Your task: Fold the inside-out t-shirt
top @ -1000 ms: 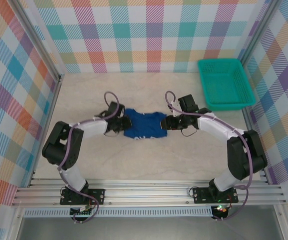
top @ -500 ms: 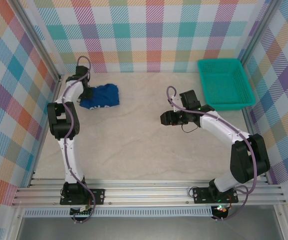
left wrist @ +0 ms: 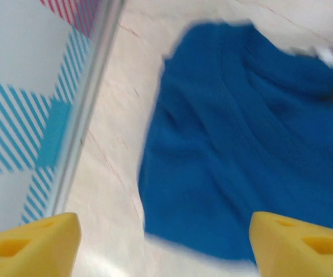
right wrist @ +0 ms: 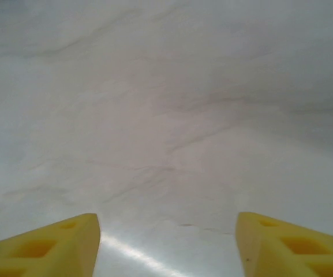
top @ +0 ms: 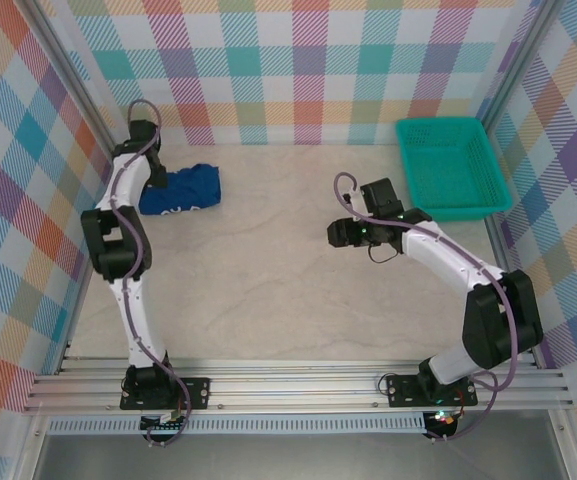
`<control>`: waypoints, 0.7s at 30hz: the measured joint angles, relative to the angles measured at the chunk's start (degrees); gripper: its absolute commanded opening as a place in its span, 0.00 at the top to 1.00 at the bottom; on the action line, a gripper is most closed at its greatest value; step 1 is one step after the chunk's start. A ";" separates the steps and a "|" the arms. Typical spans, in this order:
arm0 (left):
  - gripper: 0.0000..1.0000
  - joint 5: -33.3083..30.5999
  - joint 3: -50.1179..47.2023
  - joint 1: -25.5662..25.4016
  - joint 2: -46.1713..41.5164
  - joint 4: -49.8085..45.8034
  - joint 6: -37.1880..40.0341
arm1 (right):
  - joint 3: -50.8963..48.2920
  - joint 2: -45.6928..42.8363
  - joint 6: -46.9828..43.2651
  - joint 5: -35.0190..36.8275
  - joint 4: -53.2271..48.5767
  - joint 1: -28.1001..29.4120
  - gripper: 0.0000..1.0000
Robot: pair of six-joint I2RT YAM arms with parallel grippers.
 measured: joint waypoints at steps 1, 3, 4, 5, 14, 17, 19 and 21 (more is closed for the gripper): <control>0.04 2.29 -8.55 -0.61 -6.97 3.54 -1.88 | -0.61 -0.96 -0.61 3.48 0.87 -0.07 0.11; 0.00 5.99 -22.91 -1.97 -19.96 10.43 -5.49 | -2.78 -3.37 -1.95 10.16 3.43 -0.50 0.01; 0.00 8.52 -30.62 -2.69 -27.63 14.82 -7.48 | -4.09 -4.48 -2.58 13.25 4.96 -0.87 0.00; 0.00 10.10 -35.93 -3.17 -32.85 18.56 -8.61 | -5.29 -5.25 -3.04 15.54 6.54 -1.22 0.00; 0.00 10.93 -74.18 -5.97 -53.35 43.63 -15.15 | -25.29 -6.88 -7.96 28.68 30.12 -7.43 0.00; 0.00 8.87 -79.41 -6.08 -51.93 48.92 -13.62 | -32.35 -4.42 -11.10 27.89 40.89 -10.14 0.00; 0.00 8.92 -81.11 -6.08 -48.63 55.76 -12.17 | -33.09 -1.57 -12.44 26.84 43.69 -11.39 0.00; 0.00 9.57 -83.03 -6.14 -44.09 64.30 -11.06 | -33.62 -0.24 -13.33 24.79 48.48 -12.52 0.00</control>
